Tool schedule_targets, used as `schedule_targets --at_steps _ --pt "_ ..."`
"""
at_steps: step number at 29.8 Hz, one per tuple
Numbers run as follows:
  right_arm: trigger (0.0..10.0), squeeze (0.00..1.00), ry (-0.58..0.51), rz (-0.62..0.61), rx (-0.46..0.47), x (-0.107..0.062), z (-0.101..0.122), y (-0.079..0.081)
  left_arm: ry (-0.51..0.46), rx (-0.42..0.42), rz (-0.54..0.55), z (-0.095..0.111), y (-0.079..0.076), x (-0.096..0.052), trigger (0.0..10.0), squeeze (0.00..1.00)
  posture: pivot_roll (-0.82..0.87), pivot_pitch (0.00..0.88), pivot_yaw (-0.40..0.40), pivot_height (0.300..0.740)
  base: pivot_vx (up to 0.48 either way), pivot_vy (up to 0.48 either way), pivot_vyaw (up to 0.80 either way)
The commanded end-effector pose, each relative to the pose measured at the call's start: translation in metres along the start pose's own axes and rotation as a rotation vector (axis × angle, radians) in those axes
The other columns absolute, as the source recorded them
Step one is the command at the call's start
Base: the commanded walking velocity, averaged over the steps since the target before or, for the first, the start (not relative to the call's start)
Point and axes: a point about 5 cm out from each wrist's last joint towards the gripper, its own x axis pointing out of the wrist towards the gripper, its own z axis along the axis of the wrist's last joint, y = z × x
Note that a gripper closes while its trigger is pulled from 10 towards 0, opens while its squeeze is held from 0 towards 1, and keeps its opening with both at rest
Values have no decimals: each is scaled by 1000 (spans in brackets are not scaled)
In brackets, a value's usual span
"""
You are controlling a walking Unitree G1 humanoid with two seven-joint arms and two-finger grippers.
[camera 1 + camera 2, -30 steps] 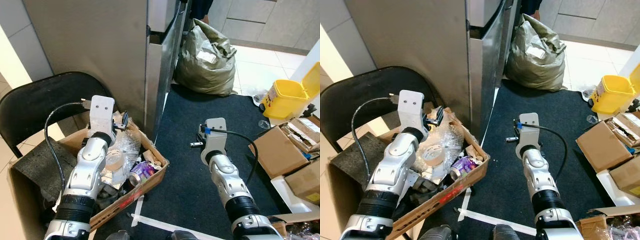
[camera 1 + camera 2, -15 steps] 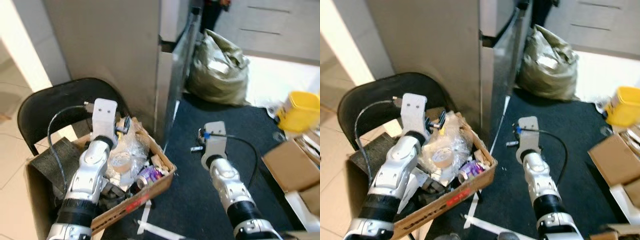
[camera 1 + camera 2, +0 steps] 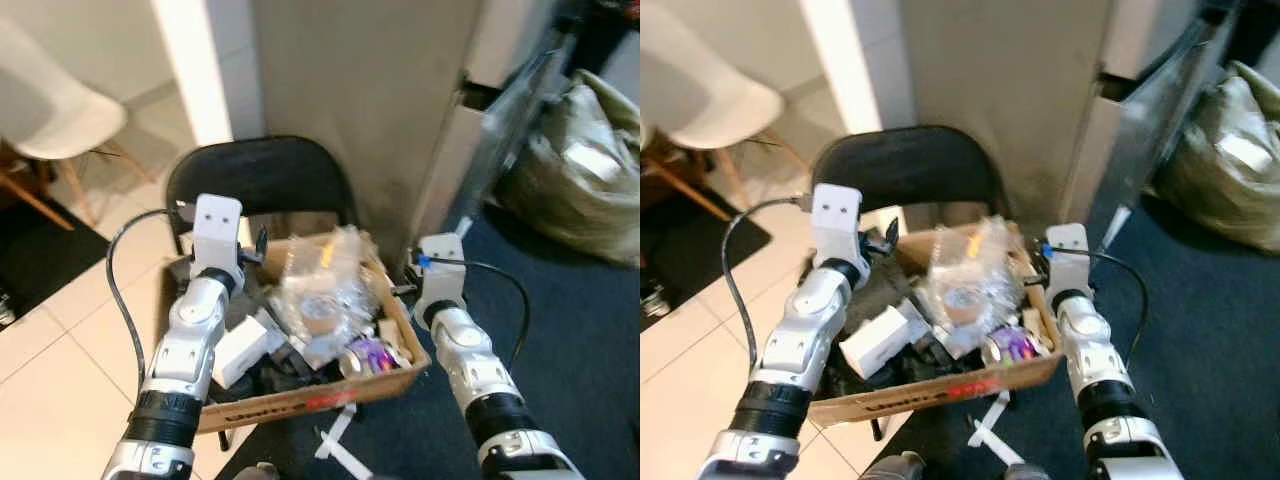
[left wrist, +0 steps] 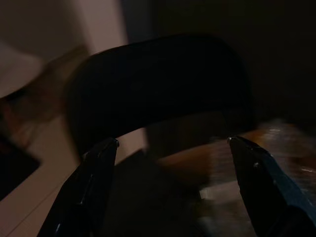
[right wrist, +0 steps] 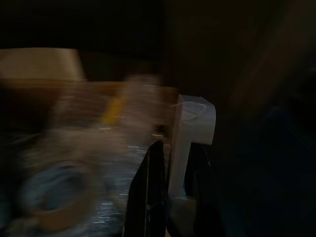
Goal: Picking trash to rubbish bin
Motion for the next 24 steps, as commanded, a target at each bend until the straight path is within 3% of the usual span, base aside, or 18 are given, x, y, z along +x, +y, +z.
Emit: schedule_targets --at_steps 1,6,10,24 --pt "10000 0 18 2 -2 -1 -5 0 23 3 -4 -5 -1 -1 10000 0 -36 0 -15 740 0 0 800" --pt "10000 0 16 -5 2 0 -4 0 25 4 -4 -4 -1 -1 10000 0 -35 0 -17 740 0 0 800" --pt "10000 0 6 -21 44 1 -2 -2 34 3 -8 -6 -1 0 10000 0 -37 0 -17 740 0 0 0" --pt "10000 0 3 -20 56 2 0 -4 40 1 -9 -6 -3 0 10000 0 -44 0 -20 740 0 0 0"
